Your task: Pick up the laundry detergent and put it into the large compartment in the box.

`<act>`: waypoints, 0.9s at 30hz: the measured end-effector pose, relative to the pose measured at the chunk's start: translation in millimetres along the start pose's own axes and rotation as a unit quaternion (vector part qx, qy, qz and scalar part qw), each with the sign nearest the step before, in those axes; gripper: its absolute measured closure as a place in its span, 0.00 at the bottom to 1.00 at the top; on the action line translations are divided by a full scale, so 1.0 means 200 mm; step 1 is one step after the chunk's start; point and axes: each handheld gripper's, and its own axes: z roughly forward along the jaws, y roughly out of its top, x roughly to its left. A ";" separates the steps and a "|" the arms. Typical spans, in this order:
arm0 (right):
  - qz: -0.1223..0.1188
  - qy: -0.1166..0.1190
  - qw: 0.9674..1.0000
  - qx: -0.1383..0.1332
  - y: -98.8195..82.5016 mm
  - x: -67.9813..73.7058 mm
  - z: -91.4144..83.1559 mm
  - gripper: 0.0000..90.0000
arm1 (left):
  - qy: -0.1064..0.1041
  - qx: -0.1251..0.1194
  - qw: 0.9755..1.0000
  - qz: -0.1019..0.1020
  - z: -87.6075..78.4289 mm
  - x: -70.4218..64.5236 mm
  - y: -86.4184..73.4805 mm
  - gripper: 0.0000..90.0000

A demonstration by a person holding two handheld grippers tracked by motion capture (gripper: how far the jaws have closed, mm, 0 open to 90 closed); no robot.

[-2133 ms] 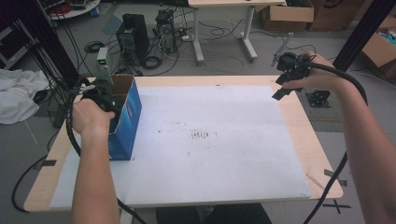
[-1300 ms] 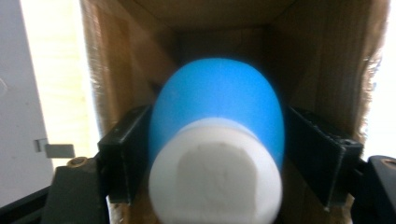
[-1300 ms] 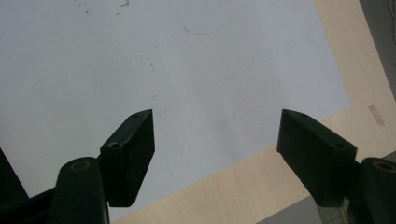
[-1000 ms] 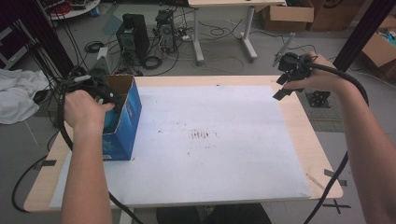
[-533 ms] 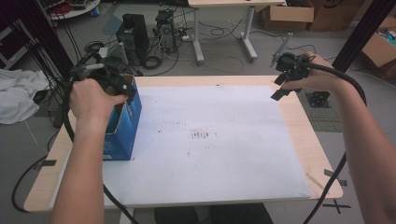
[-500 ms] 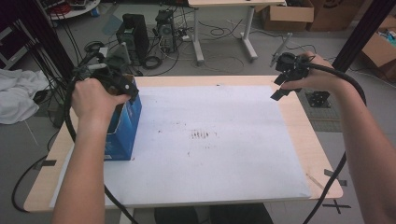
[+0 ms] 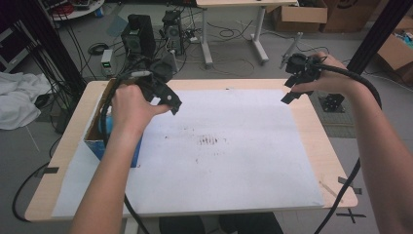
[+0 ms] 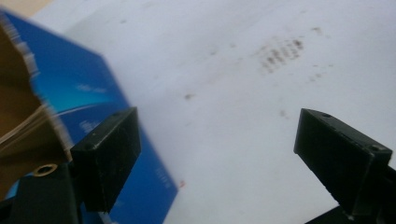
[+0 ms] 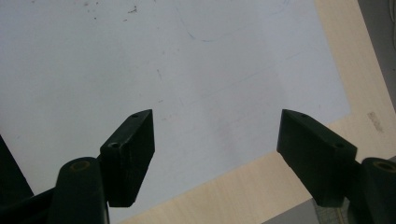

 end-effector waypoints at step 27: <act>-0.007 -0.004 1.000 0.004 0.03 0.03 -0.03 0.31 | -0.012 0.032 0.991 0.131 0.27 -0.42 0.05 0.16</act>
